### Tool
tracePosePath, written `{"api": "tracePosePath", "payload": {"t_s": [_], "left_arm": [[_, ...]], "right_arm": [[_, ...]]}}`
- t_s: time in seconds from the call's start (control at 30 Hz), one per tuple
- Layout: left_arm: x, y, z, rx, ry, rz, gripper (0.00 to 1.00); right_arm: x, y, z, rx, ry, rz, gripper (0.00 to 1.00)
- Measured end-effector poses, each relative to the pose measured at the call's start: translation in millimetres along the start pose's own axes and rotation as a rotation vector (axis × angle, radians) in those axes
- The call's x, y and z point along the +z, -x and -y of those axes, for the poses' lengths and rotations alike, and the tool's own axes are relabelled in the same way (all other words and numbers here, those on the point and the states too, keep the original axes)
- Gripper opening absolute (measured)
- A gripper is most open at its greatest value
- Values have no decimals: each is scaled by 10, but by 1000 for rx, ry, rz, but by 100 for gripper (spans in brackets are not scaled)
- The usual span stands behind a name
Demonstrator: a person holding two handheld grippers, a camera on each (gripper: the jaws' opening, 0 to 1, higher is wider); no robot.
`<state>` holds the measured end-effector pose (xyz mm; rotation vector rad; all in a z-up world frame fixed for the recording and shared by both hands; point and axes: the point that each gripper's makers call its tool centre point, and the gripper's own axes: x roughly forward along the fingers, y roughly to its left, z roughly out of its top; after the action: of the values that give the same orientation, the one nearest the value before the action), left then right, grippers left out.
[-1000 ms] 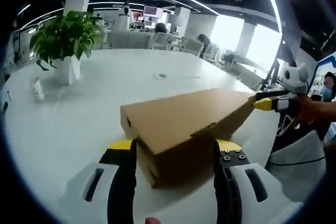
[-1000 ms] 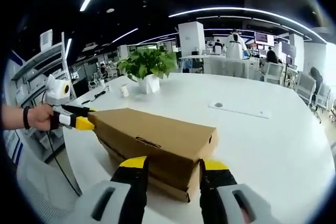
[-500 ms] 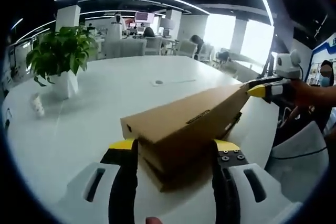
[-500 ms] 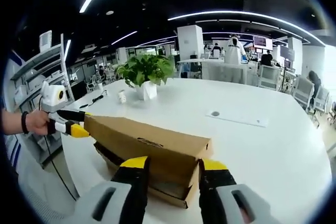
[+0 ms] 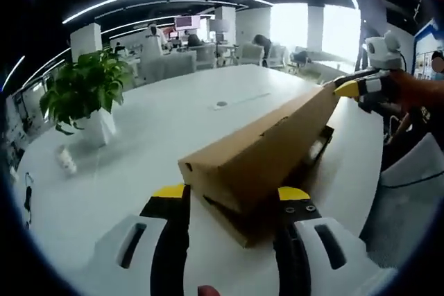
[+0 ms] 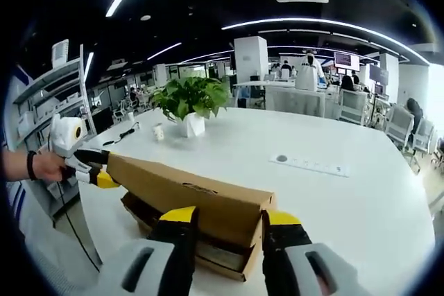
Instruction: Operate the shoe box by opening the lid, removing the specified soft item, and placing it in the target area until the item is outside and the box remains undamaged.
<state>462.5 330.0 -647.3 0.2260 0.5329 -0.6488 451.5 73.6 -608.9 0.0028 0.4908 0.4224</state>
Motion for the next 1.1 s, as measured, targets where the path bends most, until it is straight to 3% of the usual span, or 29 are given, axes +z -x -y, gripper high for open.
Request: {"api": "tracePosePath", "payload": {"t_s": [0.07,0.3,0.43,0.5,0.67,0.97,1.1], "left_arm": [[29,-4,-67,41,-30,5,45],[132,-59,-122,92,-89,23,40],[216,-91,-123,117,-114,43,30],[280,-103,-163,160,-130,60,26],[351,-88,-288,217,-85,87,17],[439,-111,-408,289,-60,72,9],[447,-118,-420,295,-69,54,8]], "right_arm": [[32,-8,9,2,0,5,33],[157,-40,37,7,15,13,33],[255,-63,48,12,18,17,34],[295,-74,57,12,18,17,34],[395,-101,67,12,47,12,34],[480,-89,31,24,88,34,33],[466,-27,71,55,44,62,29]]}}
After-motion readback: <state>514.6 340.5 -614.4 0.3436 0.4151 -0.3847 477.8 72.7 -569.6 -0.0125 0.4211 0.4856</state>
